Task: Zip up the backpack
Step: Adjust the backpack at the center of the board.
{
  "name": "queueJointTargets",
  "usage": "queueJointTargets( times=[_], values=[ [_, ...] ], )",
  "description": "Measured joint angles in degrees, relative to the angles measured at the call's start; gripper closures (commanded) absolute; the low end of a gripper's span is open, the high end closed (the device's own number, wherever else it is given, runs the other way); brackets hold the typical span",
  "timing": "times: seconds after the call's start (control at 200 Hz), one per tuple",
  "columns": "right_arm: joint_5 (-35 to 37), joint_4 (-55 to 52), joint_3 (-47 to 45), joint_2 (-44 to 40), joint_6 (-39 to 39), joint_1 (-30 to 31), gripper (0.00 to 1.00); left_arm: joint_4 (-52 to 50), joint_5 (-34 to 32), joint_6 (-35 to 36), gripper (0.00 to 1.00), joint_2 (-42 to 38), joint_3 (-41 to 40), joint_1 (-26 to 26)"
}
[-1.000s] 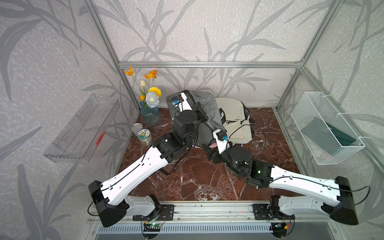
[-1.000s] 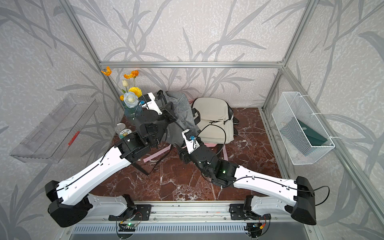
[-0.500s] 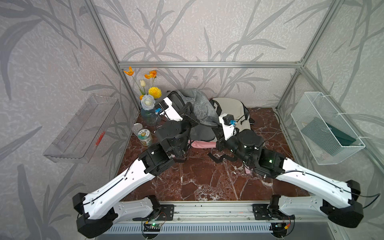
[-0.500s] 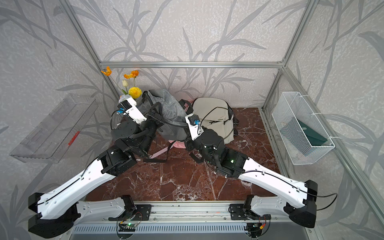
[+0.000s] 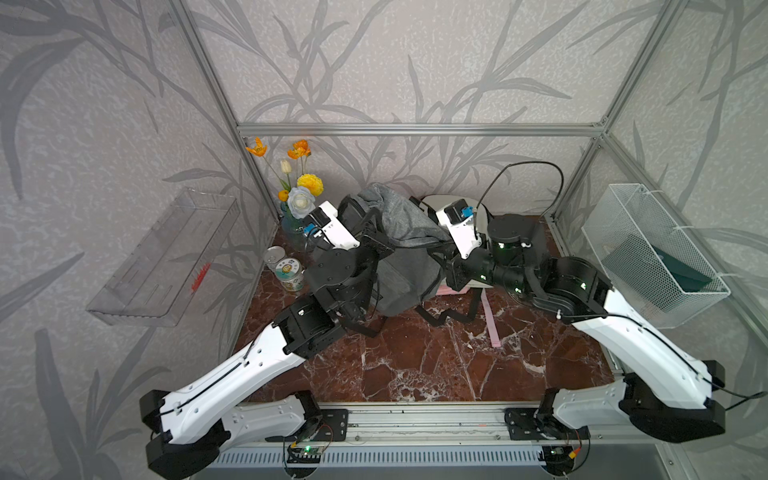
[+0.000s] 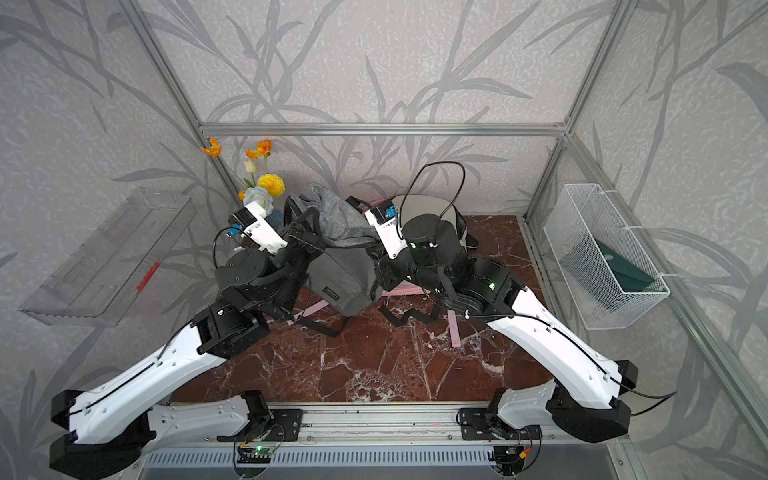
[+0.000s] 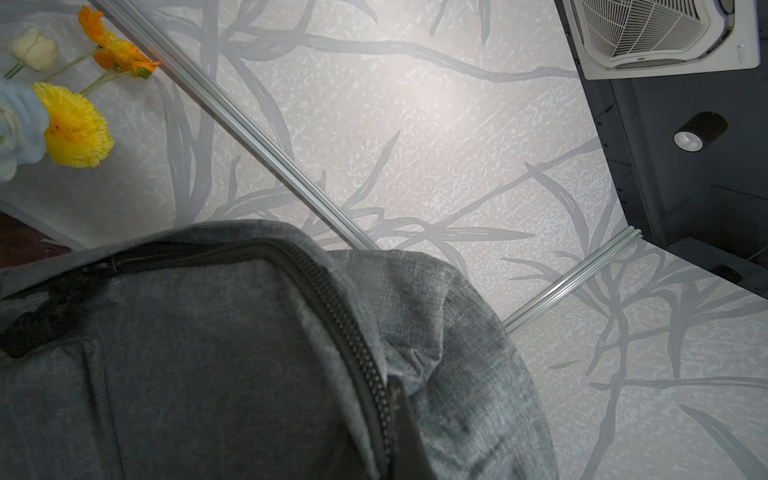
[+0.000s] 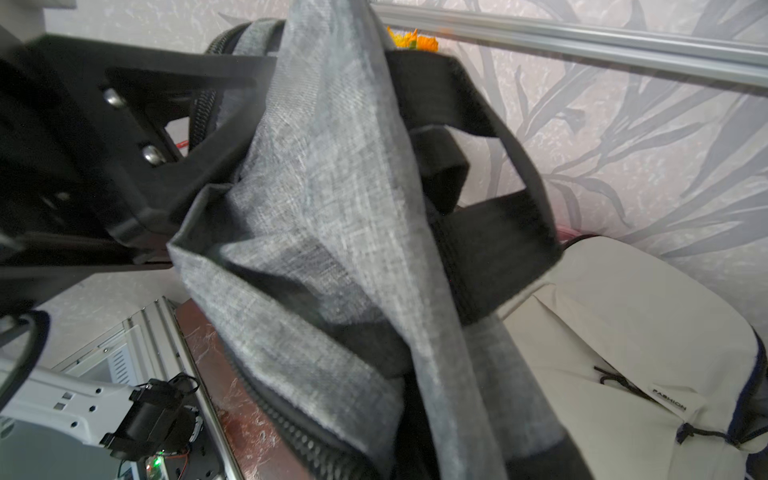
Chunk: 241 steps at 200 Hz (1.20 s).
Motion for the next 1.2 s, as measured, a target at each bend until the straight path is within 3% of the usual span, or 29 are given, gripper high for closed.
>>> queueJointTargets(
  times=[0.265, 0.46, 0.75, 1.01, 1.204],
  values=[
    [-9.5, -8.1, 2.3, 4.9, 1.1, -0.5, 1.00, -4.7, -0.3, -6.6, 0.99, -8.7, -11.4, -0.3],
    [-12.8, -7.4, 9.3, 14.8, 1.6, -0.3, 1.00, -8.3, -7.2, -7.2, 0.93, -14.0, -15.2, 1.4],
    [-6.8, 2.9, 17.9, 30.7, 0.7, -1.2, 1.00, -9.8, -4.9, -9.3, 0.83, -16.4, -23.7, 15.8],
    [-0.9, 11.5, 19.6, 40.6, -1.1, -3.6, 1.00, -9.2, 3.5, -8.5, 0.49, -7.9, -26.0, 28.1],
    [-0.6, 17.0, 18.6, 45.3, -4.5, -5.1, 1.00, -10.1, 9.5, -7.0, 0.36, -5.0, -26.0, 31.9]
  ],
)
